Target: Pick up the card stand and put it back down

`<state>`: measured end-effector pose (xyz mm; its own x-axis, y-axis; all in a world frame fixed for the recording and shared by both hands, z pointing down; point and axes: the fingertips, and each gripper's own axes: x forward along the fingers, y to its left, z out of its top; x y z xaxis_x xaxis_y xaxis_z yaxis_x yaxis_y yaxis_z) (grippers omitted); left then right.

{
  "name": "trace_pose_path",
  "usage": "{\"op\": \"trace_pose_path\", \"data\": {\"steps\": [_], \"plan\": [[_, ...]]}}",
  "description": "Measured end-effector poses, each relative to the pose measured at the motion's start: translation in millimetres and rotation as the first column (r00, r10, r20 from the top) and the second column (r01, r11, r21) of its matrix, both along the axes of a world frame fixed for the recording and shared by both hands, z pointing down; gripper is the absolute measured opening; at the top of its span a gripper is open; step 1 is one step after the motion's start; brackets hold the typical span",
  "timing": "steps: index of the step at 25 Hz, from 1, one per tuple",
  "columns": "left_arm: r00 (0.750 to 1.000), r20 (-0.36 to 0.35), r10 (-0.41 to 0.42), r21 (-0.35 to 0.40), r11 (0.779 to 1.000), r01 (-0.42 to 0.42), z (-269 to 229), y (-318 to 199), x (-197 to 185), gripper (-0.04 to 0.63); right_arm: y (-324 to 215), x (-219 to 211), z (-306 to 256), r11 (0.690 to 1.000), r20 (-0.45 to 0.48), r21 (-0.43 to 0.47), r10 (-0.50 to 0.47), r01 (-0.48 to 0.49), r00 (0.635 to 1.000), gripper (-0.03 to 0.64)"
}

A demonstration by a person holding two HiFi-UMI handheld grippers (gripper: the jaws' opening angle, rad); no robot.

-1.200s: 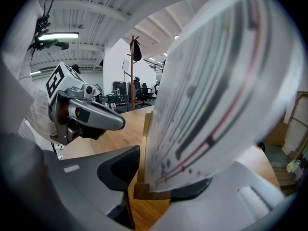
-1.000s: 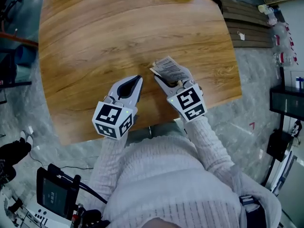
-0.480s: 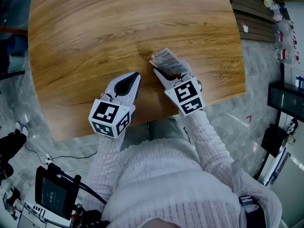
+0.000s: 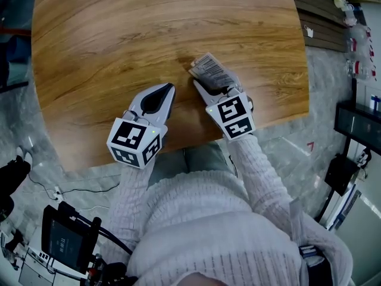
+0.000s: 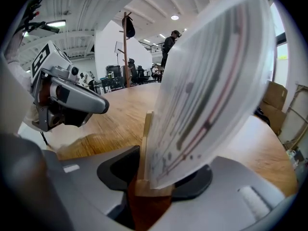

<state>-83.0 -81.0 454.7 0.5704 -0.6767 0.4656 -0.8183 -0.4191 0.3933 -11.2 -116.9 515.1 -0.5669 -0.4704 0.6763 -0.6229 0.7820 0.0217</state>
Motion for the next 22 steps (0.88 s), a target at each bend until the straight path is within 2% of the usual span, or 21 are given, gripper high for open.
{"op": "trace_pose_path", "data": {"steps": [4, 9, 15, 22], "plan": [[1.000, 0.000, 0.002, 0.001, 1.000, -0.002, -2, -1, 1, 0.008, -2, -3, -1, 1.000, 0.004, 0.020, 0.002, -0.002, 1.000, 0.198], [1.000, 0.000, 0.007, 0.010, 1.000, -0.007, -4, -7, 6, 0.008, -3, 0, 2, 0.999, 0.064, 0.020, 0.048, -0.050, 0.997, 0.319], [1.000, 0.004, 0.007, 0.036, 0.999, -0.007, -9, -15, 5, 0.008, 4, 21, -4, 0.992, 0.113, -0.034, 0.124, -0.121, 0.986, 0.321], [0.999, 0.027, 0.040, 0.097, 0.994, -0.043, -14, -29, 9, 0.008, 5, 42, -37, 0.982, 0.209, 0.010, 0.185, -0.191, 0.960, 0.319]]}}
